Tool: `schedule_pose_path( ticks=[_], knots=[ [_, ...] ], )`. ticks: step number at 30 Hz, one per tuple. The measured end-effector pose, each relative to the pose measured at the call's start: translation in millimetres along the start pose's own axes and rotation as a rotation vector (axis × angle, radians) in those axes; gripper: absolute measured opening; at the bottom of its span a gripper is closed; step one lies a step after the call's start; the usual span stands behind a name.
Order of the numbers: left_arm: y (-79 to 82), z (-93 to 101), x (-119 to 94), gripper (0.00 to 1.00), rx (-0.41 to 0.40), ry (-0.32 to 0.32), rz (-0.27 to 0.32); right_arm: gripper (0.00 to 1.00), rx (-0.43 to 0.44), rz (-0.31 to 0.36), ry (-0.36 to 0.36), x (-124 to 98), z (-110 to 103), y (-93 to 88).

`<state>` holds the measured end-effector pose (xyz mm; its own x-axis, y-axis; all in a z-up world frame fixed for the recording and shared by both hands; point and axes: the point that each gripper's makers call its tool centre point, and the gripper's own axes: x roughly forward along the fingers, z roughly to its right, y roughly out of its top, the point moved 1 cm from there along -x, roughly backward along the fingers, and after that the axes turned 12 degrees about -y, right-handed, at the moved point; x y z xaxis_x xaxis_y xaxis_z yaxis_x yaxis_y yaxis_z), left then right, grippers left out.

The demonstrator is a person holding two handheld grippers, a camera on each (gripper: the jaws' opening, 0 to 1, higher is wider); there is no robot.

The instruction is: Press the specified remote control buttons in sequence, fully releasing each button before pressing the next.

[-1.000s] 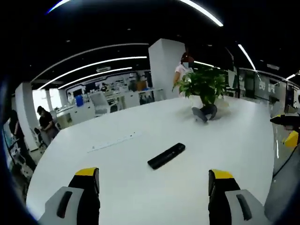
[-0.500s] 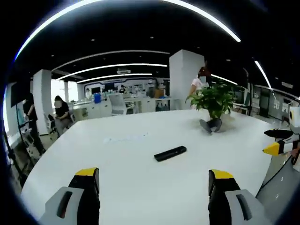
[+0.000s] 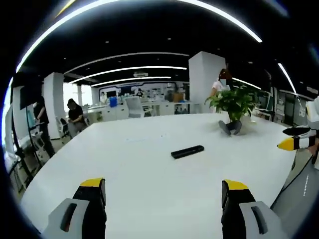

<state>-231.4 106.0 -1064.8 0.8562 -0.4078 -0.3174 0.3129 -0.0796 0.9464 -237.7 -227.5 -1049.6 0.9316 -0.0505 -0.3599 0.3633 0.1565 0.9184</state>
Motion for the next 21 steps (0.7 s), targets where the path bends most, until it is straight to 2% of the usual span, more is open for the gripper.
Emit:
schedule_pose_path(
  ticks=[3, 5, 8, 10, 12, 15, 21],
  knots=[
    [-2.7, 5.3, -1, 1.00, 0.005, 0.017, -0.003, 0.96, 0.029, -0.012, -0.015, 2, 6, -0.6],
    [-4.3, 6.4, -2, 1.00, 0.049, 0.027, -0.012, 0.96, 0.023, -0.014, -0.032, 3, 10, -0.8],
    [-3.7, 5.1, 3, 1.00, 0.071, 0.022, -0.017, 0.95, 0.028, -0.017, -0.045, 6, 13, -1.2],
    [-9.4, 0.1, 1, 1.00, 0.067, 0.047, -0.057, 0.94, 0.037, -0.015, -0.044, 6, 13, -0.4],
    [-5.6, -0.9, -1, 1.00, 0.079, 0.054, -0.034, 0.94, 0.036, -0.010, -0.048, 6, 14, -0.1],
    [-4.5, 6.6, 2, 1.00, 0.059, 0.013, -0.022, 0.93, 0.035, -0.010, -0.052, 5, 14, -0.4],
    [-8.0, 7.6, 3, 1.00, 0.090, 0.013, -0.052, 0.93, 0.025, 0.003, -0.051, 4, 13, 1.4]
  ],
)
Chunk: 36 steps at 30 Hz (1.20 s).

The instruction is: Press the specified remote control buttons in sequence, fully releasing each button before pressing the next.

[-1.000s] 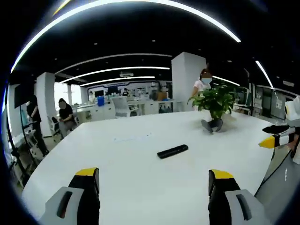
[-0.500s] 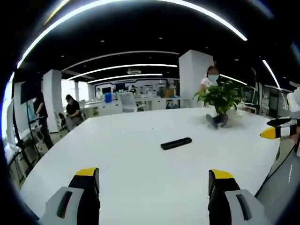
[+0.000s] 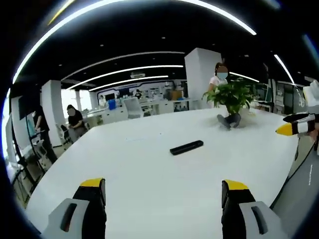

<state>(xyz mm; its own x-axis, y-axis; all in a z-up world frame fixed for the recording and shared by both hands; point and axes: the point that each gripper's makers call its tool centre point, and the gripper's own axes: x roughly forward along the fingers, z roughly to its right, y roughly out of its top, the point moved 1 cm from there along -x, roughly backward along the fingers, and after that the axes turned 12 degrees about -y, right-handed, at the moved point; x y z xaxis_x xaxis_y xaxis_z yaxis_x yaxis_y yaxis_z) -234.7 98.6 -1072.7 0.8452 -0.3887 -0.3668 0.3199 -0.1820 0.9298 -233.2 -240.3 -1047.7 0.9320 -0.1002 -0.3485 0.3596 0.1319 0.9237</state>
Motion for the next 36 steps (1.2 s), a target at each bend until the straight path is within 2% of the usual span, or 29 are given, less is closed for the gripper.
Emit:
schedule_pose_path(
  ticks=[13, 23, 30, 36],
  knots=[
    [-0.1, -0.9, -1, 1.00, 0.032, 0.013, -0.011, 0.92, 0.003, 0.025, 0.030, -3, -4, 3.3],
    [3.3, -0.8, -3, 1.00, 0.037, 0.025, 0.008, 0.92, 0.013, 0.035, 0.034, -4, -1, 3.5],
    [3.7, 6.6, -1, 1.00, 0.073, 0.002, 0.001, 0.91, 0.043, 0.036, 0.025, -5, 4, 3.6],
    [4.2, 11.6, 0, 1.00, 0.094, -0.018, 0.000, 0.91, 0.021, 0.045, 0.025, -6, 2, 4.0]
  ],
)
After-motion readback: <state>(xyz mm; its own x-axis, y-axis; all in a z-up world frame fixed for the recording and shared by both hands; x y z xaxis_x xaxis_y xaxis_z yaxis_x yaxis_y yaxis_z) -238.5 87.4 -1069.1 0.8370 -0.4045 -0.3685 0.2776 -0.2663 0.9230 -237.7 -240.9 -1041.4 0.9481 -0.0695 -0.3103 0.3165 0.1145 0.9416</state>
